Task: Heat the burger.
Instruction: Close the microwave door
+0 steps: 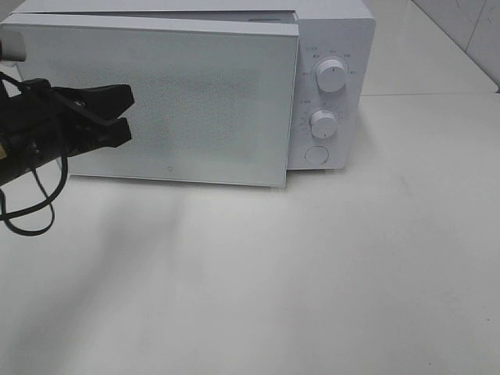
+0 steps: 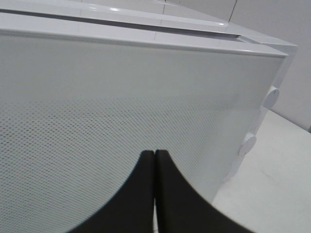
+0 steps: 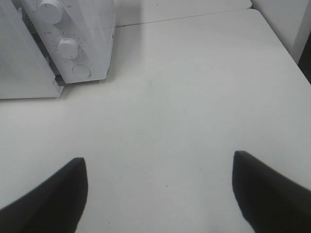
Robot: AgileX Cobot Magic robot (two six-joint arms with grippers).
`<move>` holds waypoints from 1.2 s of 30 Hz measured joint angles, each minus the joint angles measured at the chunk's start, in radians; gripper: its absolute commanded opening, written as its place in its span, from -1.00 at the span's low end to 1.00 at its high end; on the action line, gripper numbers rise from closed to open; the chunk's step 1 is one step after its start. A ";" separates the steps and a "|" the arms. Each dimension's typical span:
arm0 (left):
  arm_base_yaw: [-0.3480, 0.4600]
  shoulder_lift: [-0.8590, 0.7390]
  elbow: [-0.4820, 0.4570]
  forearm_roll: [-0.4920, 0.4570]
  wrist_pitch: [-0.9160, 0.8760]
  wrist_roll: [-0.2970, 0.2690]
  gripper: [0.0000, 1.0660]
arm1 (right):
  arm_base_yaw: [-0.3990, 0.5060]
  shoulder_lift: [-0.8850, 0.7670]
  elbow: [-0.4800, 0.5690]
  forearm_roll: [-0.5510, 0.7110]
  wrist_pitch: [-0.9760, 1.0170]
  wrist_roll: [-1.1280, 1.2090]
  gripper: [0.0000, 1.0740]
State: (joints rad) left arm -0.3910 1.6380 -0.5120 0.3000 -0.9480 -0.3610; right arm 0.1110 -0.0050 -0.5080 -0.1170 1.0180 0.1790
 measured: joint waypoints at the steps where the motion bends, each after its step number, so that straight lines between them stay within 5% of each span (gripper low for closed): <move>1: 0.000 0.000 0.000 0.000 0.000 0.000 -1.00 | 0.000 0.000 0.000 0.000 0.000 0.000 0.41; 11: -0.137 0.103 -0.141 -0.228 0.034 0.098 -1.00 | 0.000 0.000 0.000 0.000 0.000 0.000 0.41; 36: -0.271 0.328 -0.467 -0.347 0.088 0.129 -1.00 | 0.000 0.000 0.000 0.000 0.000 0.000 0.41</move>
State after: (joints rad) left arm -0.6620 1.9660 -0.9790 -0.0470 -0.8600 -0.2320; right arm 0.1110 -0.0050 -0.5080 -0.1170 1.0180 0.1790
